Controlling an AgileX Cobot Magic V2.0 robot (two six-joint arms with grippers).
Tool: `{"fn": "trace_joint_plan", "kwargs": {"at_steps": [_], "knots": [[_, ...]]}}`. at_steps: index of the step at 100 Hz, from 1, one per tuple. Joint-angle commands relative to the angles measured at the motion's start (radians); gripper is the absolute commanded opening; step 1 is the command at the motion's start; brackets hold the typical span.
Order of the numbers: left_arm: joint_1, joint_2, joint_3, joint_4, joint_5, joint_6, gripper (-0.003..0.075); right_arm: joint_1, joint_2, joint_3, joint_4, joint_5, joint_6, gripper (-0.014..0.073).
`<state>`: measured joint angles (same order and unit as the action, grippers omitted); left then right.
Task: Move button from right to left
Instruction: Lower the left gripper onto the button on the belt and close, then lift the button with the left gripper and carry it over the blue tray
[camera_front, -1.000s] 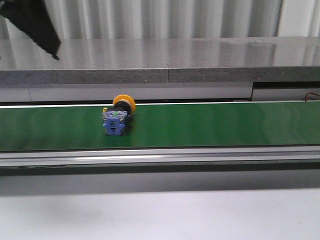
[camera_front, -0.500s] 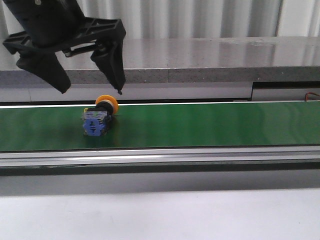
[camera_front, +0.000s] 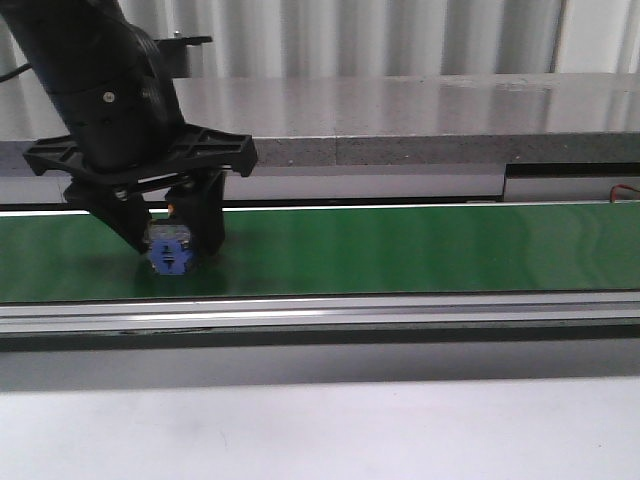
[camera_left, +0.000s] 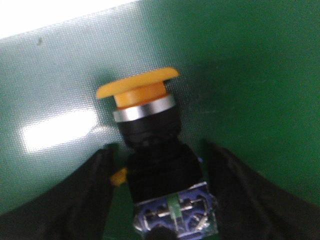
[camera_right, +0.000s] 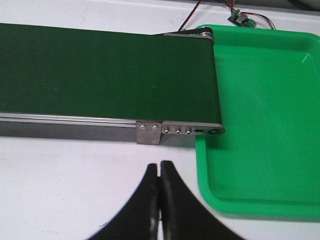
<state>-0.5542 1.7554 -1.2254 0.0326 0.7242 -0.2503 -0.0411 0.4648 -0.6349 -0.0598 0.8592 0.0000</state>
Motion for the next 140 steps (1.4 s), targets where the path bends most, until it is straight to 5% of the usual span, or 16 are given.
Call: {"fn": "trace_joint_plan", "kwargs": {"at_steps": [1,12,48,83,103,140], "knots": [[-0.002,-0.052,-0.030,0.027,-0.010,-0.020,0.0192,-0.001,0.004,-0.022,-0.009,-0.059,0.000,-0.0066],[-0.002,-0.083,-0.030,0.095,0.021,-0.058,-0.0020,-0.001,0.004,-0.022,-0.009,-0.059,0.000,-0.0066],[0.143,-0.380,-0.016,0.243,0.180,-0.021,-0.0020,-0.001,0.004,-0.022,-0.009,-0.060,0.000,-0.0066],[0.601,-0.564,0.089,0.168,0.199,0.268,-0.0019,-0.001,0.004,-0.022,-0.009,-0.060,0.000,-0.0066],[0.849,-0.535,0.173,0.064,0.021,0.405,-0.0019,-0.001,0.004,-0.022,-0.009,-0.060,0.000,-0.0066],[0.921,-0.328,0.162,0.003,-0.073,0.505,-0.0019,-0.001,0.004,-0.022,-0.009,-0.060,0.000,-0.0066]]}}
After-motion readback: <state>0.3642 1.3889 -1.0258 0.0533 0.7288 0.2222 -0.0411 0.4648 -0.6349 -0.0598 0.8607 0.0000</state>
